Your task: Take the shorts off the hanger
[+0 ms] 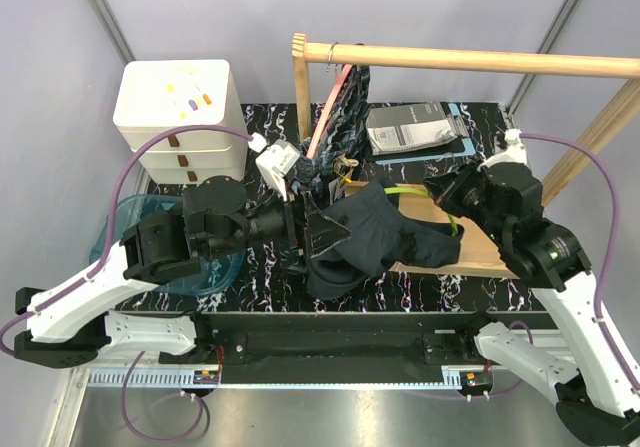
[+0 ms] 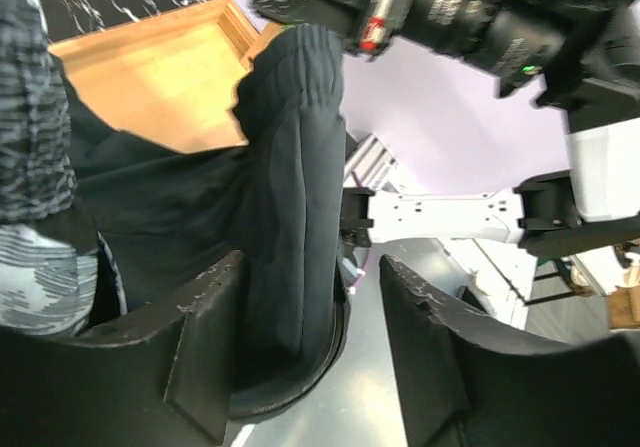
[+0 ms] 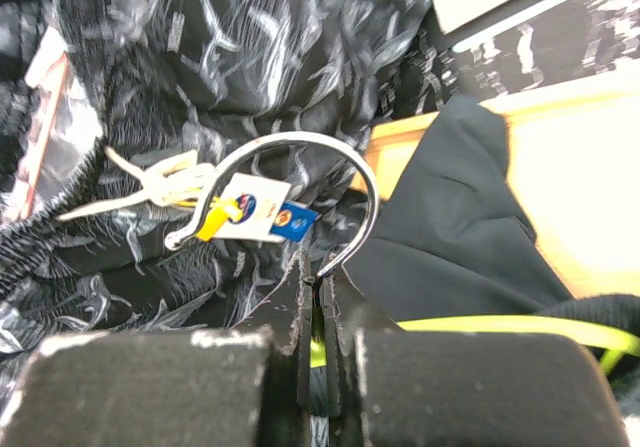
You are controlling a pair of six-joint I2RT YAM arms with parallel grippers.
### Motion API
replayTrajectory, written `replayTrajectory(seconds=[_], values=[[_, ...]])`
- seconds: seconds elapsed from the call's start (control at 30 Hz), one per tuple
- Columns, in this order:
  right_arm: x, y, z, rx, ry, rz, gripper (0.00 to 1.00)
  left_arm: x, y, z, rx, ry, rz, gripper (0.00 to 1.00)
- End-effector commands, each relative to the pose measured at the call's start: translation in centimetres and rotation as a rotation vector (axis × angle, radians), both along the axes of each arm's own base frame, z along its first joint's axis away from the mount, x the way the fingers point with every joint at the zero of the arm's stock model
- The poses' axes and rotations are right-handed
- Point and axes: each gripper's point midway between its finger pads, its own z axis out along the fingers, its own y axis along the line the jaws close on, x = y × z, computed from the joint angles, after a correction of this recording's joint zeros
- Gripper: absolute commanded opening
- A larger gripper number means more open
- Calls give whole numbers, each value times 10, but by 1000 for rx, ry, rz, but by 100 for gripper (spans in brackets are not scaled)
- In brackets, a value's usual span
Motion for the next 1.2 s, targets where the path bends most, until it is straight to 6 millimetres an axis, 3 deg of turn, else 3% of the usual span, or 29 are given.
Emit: replayTrajectory(seconds=[0.0,0.17,0.33,0.53,0.63,0.83,0.93,1.17], values=[[-12,-30,36,0,-53,-117,0,2,8,13,11,-77,-3,60],[-19,-49,52,-31,-92,-176,0,4,3,11,31,-84,-8,58],[-24,-70,73,-92,-150,-235,0,11,-4,2,99,-93,-1,45],[-32,-98,88,-161,-197,-334,0,24,2,4,145,-130,57,10],[-36,-114,89,-189,-201,-406,0,29,9,9,149,-146,98,2],[-35,-130,79,-255,-150,-490,0,38,27,11,154,-145,188,0],[-36,-131,69,-237,-132,-508,0,47,49,16,116,-133,300,0],[-49,-139,43,-151,-103,-560,0,46,89,42,-26,-169,398,0]])
